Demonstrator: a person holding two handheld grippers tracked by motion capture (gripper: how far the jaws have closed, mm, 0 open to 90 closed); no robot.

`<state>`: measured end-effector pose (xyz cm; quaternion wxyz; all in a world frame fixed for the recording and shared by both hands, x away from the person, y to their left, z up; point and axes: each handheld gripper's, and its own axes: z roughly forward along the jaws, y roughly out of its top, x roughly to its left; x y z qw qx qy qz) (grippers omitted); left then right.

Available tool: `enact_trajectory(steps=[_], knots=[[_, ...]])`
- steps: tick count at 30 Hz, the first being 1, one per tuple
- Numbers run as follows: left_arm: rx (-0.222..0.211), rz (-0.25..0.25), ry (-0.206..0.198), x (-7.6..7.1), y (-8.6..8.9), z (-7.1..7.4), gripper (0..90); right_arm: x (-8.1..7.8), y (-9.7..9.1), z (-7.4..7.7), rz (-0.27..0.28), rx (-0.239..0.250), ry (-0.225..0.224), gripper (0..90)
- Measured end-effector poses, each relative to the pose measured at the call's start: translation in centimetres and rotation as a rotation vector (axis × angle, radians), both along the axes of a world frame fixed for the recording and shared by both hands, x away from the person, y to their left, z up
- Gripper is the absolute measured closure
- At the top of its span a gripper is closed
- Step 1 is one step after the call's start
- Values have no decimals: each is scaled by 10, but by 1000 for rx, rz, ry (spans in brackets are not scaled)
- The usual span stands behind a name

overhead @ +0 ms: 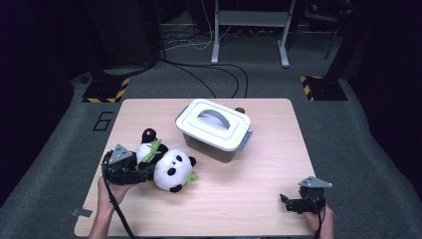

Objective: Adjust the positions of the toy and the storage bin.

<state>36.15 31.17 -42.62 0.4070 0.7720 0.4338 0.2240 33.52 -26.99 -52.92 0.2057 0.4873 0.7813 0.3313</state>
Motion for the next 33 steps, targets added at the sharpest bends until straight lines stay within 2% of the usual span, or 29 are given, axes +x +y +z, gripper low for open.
enact_trajectory(steps=[5, 12, 15, 19, 22, 29, 33], knots=[[14, 27, -26, -14, 6, -8, 152, 0, 0, 0, 0, 0, 0, 12], [8, 43, 0, -25, 18, -35, 143, 0, 0, 0, 0, 0, 0, 12], [13, 37, 28, -29, 18, -53, 142, 0, 0, 0, -1, 0, 0, 12], [44, 30, 71, -32, 15, -76, 138, 0, 0, 0, -1, 0, 0, 12], [67, 20, 99, -31, 13, -87, 132, 0, 0, 0, -1, 0, 0, 12], [80, 13, 118, -29, 10, -103, 130, 0, 0, 0, -4, -1, -1, 11], [77, 13, 119, -27, 10, -103, 124, 0, 1, 0, -4, -3, -2, 8]])
